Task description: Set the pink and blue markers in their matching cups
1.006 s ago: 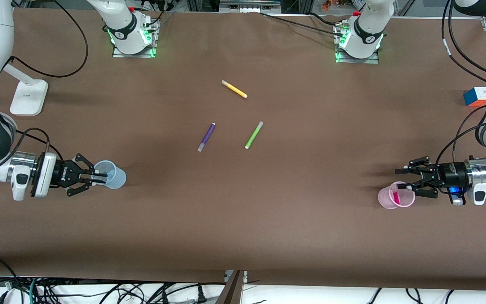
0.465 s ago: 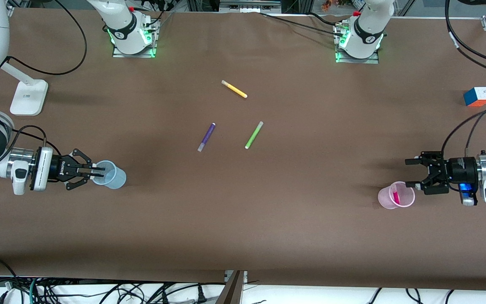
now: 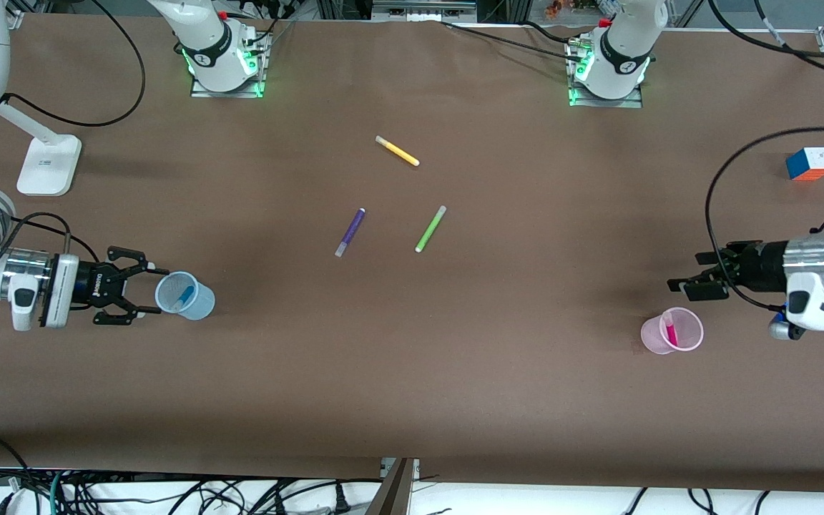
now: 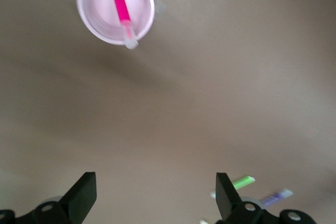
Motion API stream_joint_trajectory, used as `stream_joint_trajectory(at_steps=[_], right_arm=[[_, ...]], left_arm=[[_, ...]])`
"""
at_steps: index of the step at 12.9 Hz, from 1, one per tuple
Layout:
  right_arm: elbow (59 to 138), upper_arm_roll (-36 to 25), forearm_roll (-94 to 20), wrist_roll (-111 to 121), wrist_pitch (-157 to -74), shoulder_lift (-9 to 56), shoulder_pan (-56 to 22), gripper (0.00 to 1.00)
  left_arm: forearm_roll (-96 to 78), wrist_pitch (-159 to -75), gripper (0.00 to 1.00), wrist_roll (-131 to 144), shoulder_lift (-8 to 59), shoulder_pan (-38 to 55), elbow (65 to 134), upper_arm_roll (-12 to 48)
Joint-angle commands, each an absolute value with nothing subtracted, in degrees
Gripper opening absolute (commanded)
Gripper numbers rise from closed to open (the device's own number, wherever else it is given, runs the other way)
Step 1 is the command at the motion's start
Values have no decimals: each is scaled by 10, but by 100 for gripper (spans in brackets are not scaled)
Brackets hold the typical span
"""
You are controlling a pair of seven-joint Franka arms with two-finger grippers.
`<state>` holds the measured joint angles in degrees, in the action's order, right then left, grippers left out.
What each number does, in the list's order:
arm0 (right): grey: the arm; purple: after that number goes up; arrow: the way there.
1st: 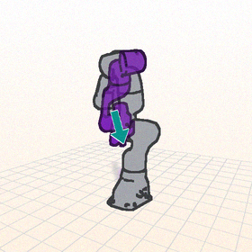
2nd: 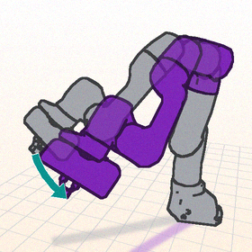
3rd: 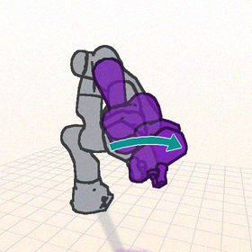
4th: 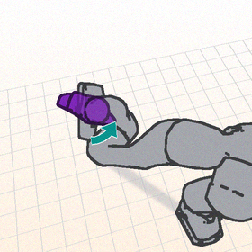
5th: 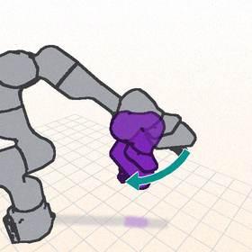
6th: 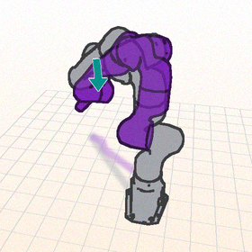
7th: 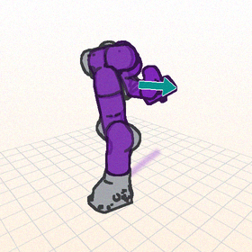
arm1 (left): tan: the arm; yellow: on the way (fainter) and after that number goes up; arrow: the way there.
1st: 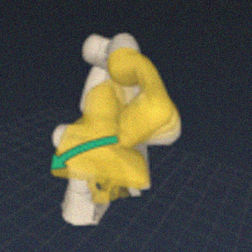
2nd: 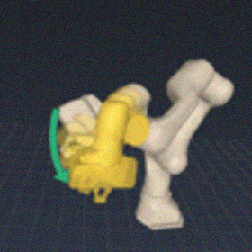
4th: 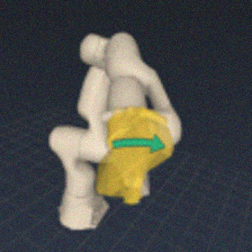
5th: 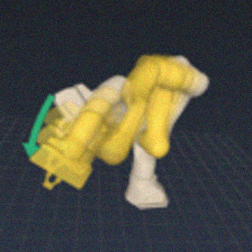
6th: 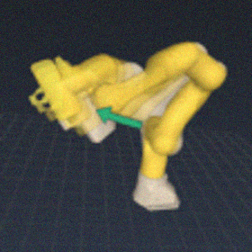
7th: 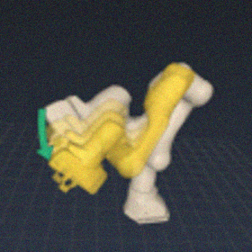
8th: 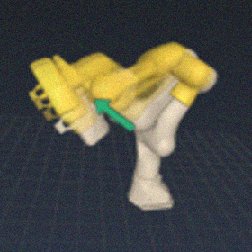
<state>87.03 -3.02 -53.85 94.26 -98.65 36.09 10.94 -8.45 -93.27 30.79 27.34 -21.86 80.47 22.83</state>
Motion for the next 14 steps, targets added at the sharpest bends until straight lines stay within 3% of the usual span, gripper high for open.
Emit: stream_joint_trajectory(at_steps=[1, 4, 7, 12, 14], right_arm=[[848, -24, -505, 807, -989, 351, 101, 100], [790, -24, -411, 601, -995, 351, 77, 100], [725, -20, -318, 393, -959, 350, 61, 100], [649, -23, -192, 139, -852, 344, 27, 100], [651, -18, -144, 62, -841, 311, 22, 100]], left_arm=[[-25, -920, 100, 235, 228, -220, 815, 230], [-10, -910, 100, 204, 209, -221, 768, 226], [-15, -824, 100, 197, 207, -215, 701, 236], [-10, -822, 100, 120, 165, -218, 700, 258], [6, -830, 100, 100, 122, -201, 756, 251]])
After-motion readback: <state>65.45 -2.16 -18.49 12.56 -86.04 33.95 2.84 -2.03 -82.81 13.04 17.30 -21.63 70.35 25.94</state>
